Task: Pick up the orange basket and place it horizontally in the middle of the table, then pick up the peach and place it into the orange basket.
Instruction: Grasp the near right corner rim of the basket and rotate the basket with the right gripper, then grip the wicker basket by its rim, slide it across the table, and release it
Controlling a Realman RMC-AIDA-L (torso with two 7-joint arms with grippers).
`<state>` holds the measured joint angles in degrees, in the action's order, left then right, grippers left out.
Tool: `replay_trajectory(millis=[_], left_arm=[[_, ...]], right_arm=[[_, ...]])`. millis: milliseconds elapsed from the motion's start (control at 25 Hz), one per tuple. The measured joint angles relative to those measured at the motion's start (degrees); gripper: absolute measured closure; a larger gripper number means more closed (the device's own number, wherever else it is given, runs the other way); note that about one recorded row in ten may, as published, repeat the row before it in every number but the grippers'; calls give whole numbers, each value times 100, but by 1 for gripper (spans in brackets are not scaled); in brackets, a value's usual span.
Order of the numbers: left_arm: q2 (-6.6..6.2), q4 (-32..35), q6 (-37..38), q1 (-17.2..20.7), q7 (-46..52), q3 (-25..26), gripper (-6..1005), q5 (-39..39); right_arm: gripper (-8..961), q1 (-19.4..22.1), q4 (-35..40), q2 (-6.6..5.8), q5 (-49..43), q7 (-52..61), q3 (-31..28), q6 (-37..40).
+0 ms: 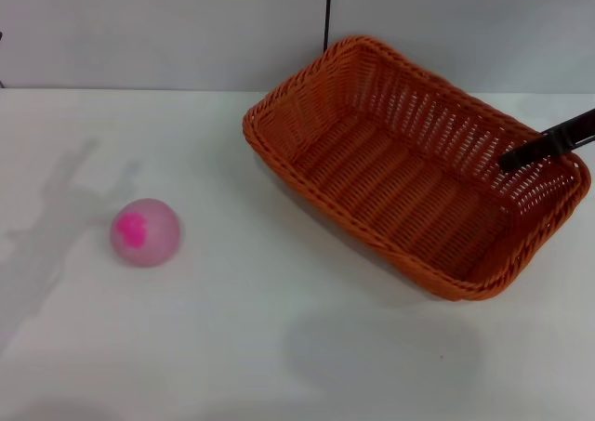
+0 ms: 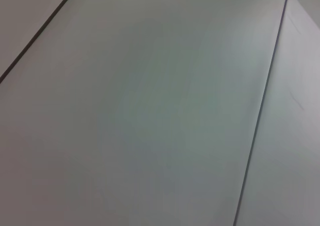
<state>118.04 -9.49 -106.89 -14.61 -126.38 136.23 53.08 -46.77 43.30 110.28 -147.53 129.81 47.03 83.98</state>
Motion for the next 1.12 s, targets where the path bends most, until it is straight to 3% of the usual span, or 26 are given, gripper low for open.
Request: replay_trajectory(millis=[400, 640, 840, 1120], left_arm=[[0, 0, 14, 3, 0, 0, 156, 0], [4, 0, 60, 3, -1, 0, 157, 0], [7, 0, 64, 3, -1, 0, 158, 0], [8, 0, 87, 2, -1, 17, 159, 0]], right_arm=[[538, 15, 89, 41, -2, -85, -1, 28], [747, 57, 246, 49, 30, -87, -19, 74], [791, 228, 730, 97, 258, -159, -66, 274], [791, 724, 2193, 268, 1014, -585, -20, 905]])
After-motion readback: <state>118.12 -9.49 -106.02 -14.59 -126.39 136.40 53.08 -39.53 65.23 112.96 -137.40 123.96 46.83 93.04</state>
